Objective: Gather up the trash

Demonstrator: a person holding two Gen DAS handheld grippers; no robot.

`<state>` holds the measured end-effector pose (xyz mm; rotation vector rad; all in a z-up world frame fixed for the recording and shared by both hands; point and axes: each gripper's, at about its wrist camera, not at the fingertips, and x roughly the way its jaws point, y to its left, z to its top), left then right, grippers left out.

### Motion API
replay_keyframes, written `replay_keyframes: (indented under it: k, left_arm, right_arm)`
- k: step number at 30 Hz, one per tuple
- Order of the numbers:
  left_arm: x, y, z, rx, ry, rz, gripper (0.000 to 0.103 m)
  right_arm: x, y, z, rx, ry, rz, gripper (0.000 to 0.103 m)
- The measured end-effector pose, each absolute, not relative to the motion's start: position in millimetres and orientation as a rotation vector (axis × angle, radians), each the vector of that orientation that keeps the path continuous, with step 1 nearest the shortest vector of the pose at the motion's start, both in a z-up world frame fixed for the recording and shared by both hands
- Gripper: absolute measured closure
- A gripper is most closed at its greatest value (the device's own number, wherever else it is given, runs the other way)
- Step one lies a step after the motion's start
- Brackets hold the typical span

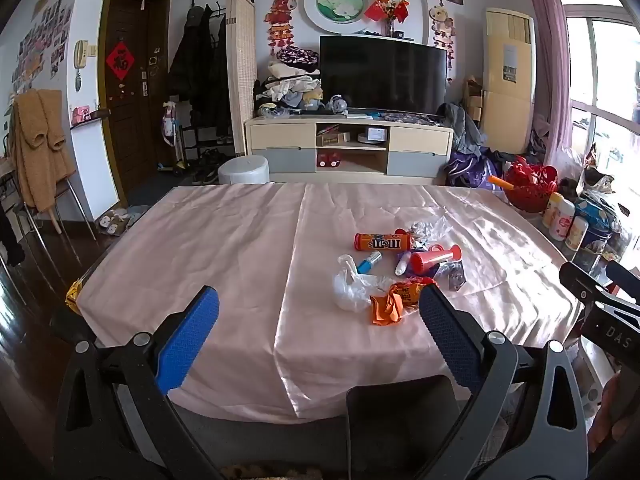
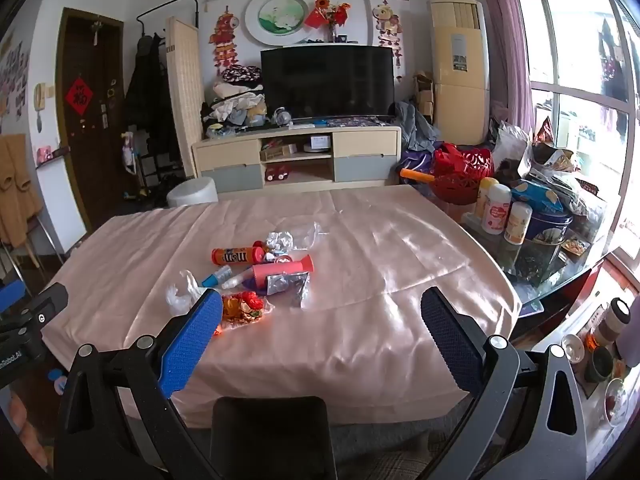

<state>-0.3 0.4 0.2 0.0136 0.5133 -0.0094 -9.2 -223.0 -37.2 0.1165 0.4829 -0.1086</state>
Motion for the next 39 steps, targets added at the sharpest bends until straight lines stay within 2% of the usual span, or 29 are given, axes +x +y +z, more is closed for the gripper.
replay_keyframes:
  k: [32,39]
  left_arm:
    - [0,4,-4,0.002,0.516,-0.009,0.008]
    - [12,7,-12,0.007,0.543,0.010,0.008]
  right_arm:
    - [-11,-228,-31,0.110,0.442,-0.147,0.003]
    - [2,-236,-44,0.112,0.432,-0.113,0.003]
